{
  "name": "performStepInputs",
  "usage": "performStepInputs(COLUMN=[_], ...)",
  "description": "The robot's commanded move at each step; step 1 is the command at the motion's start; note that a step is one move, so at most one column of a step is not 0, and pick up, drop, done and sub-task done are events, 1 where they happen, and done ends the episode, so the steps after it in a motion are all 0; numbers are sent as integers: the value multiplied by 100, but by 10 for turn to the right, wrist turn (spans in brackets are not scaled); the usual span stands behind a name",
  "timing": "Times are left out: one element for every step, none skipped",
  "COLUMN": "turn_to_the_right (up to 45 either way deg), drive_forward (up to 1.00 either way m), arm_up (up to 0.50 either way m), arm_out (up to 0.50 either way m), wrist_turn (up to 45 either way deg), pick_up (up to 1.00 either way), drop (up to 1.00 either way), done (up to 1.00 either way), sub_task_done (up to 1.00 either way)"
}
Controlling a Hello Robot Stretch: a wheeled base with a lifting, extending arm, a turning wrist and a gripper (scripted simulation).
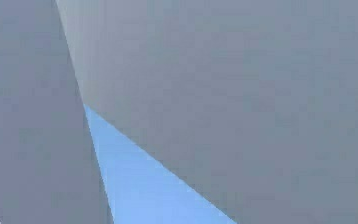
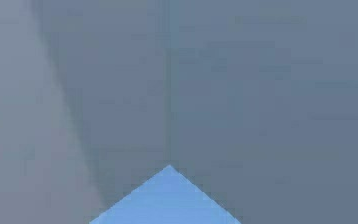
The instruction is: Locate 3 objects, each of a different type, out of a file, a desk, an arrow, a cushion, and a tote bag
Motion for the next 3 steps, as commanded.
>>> performStepInputs(turn_to_the_right=[-450,-450,-450], drive_forward=[0,0,0], arm_up=[0,0,0], arm_out=[0,0,0], wrist_turn=[0,0,0], pick_up=[0,0,0], drop=[0,0,0], done=[0,0,0], sub_task_done=[0,0,0])
